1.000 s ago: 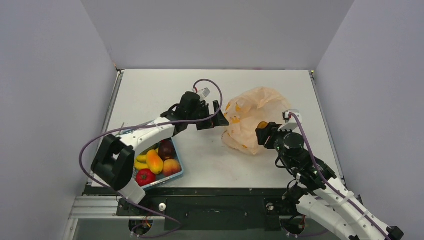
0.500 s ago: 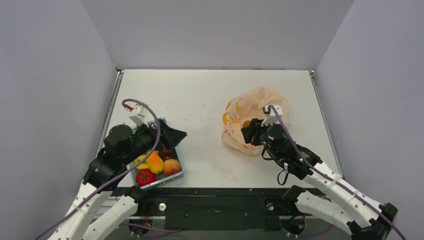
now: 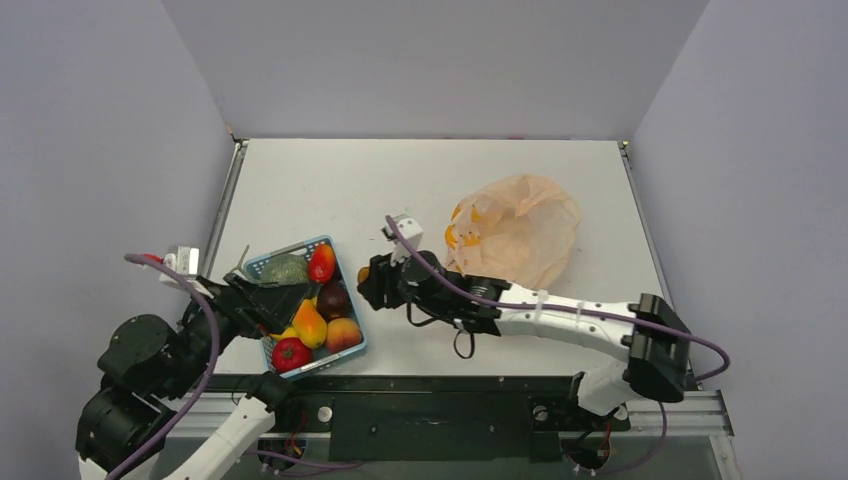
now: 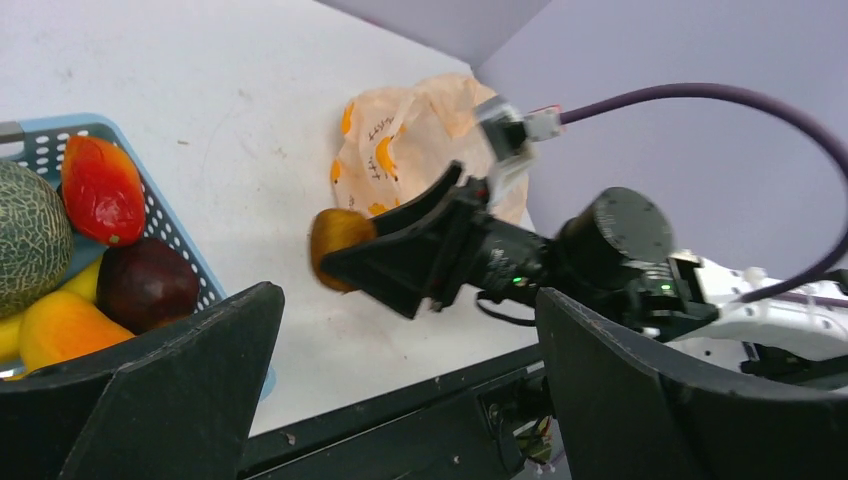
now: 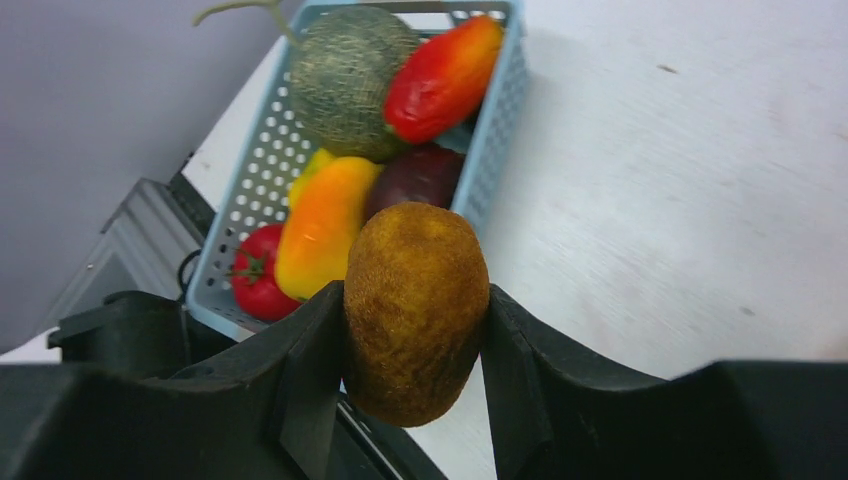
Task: Take the fake fruits out of the plastic bag
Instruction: Place the fake fruit in the bin.
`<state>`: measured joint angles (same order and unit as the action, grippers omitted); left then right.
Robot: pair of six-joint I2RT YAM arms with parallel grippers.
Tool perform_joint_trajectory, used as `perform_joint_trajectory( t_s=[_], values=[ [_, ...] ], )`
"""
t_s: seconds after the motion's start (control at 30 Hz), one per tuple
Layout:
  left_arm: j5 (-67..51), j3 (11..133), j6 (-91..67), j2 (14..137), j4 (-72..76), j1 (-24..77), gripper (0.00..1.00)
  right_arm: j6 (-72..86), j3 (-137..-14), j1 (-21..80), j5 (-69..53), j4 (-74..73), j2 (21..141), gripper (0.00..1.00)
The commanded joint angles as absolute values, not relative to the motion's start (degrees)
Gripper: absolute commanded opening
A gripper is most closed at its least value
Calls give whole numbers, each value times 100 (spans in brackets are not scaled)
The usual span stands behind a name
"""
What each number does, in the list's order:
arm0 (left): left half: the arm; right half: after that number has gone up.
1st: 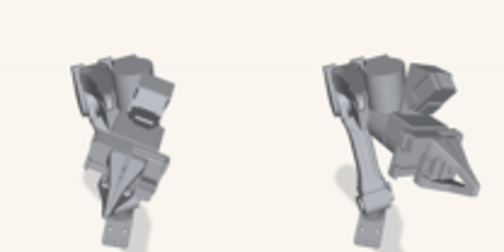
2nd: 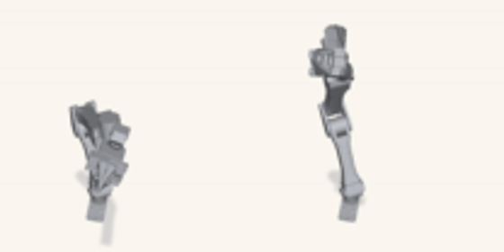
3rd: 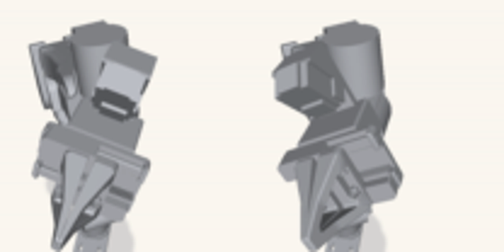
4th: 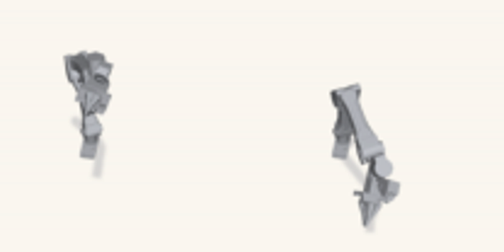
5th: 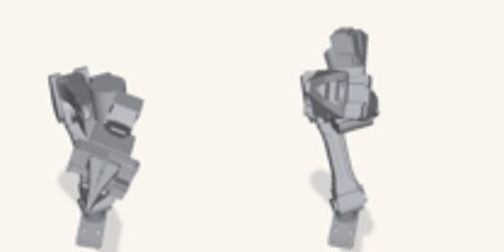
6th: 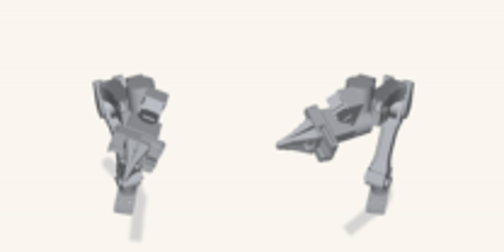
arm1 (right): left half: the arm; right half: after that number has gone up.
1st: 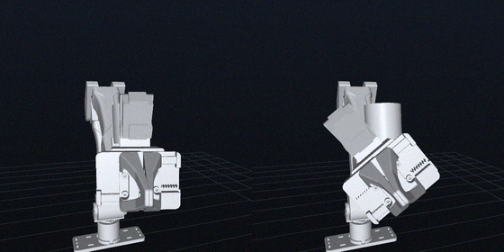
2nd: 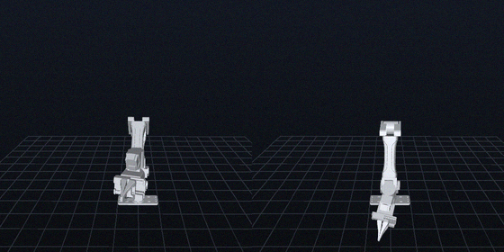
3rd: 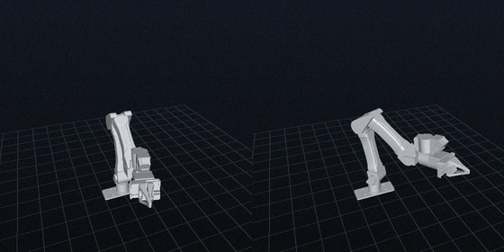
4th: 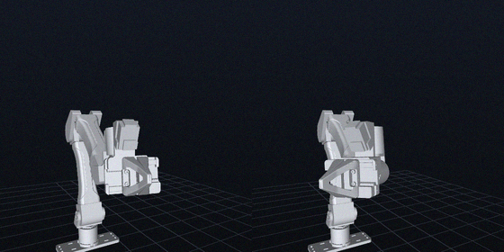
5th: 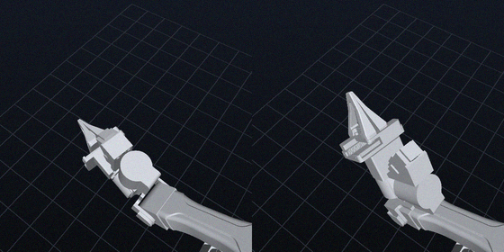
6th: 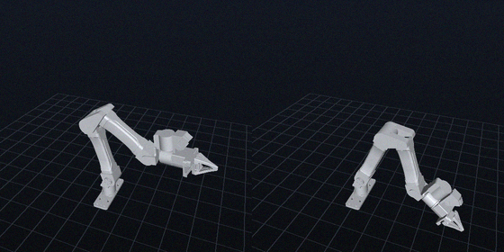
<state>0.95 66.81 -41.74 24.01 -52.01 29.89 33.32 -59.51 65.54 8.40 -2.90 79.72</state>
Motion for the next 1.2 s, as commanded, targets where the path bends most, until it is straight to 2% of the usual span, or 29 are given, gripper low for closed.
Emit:
perform_joint_trajectory(
  t_s=[0.0,0.17,0.43,0.73,1.0,1.17],
  values=[
    [436,7205,-4138,2195,-5563,2971,97,3643,-7013,6911,214,536,8982,3],
    [674,7517,-4165,1876,-5952,2978,97,3684,-8265,7191,-79,366,10248,4],
    [824,7726,-4349,1500,-6339,3039,97,3628,-9499,7442,-170,-166,11445,9],
    [896,7699,-4602,1210,-6512,3138,97,3411,-10656,7495,107,-897,12356,19],
    [928,7677,-4679,1094,-6587,3168,97,3242,-11117,7510,372,-1412,12801,30],
    [932,7559,-4693,1082,-6541,3202,97,3075,-11567,7517,423,-1805,13112,32]
  ],
)
